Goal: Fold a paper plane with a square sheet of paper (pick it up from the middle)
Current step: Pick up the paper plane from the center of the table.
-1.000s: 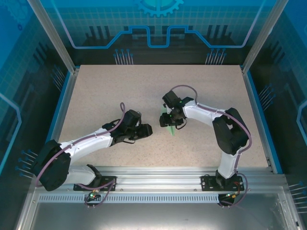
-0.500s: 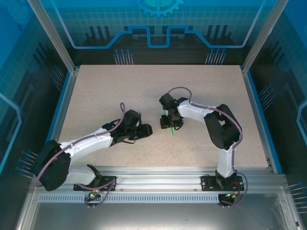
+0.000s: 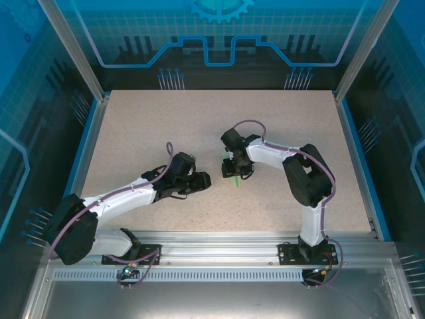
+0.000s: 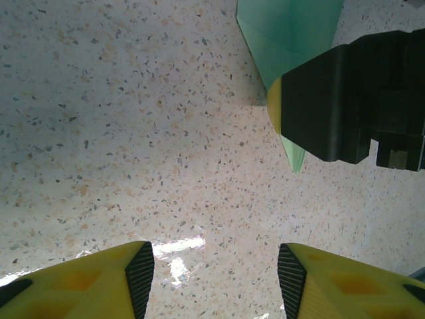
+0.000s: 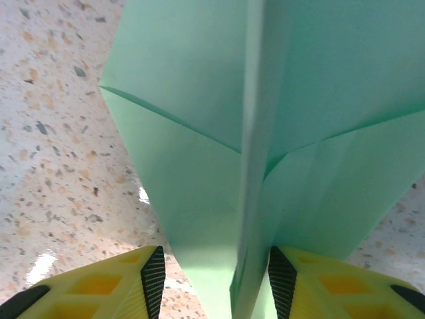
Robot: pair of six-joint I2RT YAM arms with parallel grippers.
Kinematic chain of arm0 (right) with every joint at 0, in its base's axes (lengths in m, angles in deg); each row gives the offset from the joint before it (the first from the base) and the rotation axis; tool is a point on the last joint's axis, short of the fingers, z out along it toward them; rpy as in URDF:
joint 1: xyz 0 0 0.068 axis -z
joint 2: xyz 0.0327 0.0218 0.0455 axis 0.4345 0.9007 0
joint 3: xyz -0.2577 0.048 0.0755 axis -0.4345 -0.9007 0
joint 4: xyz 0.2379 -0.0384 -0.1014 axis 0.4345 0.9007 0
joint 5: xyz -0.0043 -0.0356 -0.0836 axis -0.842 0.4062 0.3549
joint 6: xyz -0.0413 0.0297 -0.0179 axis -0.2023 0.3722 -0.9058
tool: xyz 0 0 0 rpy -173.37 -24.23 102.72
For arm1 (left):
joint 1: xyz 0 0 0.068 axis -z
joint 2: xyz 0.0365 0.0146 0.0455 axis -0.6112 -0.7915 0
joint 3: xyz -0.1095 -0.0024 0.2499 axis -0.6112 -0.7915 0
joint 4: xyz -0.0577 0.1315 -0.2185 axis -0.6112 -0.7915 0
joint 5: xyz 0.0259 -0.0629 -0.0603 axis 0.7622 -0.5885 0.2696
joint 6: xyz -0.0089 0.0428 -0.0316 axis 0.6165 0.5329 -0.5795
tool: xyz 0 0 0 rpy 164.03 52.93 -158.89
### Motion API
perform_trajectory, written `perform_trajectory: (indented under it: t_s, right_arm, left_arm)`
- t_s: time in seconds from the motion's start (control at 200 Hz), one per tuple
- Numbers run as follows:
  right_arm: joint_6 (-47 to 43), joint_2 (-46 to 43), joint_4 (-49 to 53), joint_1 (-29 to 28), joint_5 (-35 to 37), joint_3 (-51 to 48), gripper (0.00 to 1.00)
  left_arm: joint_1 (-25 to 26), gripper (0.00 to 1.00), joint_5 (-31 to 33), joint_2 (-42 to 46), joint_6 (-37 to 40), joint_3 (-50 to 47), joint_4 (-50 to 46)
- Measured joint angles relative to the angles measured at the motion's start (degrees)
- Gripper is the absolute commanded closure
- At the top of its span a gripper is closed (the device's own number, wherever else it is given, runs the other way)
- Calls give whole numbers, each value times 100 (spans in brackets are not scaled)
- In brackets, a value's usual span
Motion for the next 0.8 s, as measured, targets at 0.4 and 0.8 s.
perform_trajectory:
  t_s: [0.4,0.8]
  right_arm:
    - [184,-114,-398,245,-544,-271,61]
    - [201,-114,-391,240,-514,-273,94]
  left_arm:
    - [0,44,0,-9,-2,0,2]
    - [66,44,-2,-365,-20,94,7]
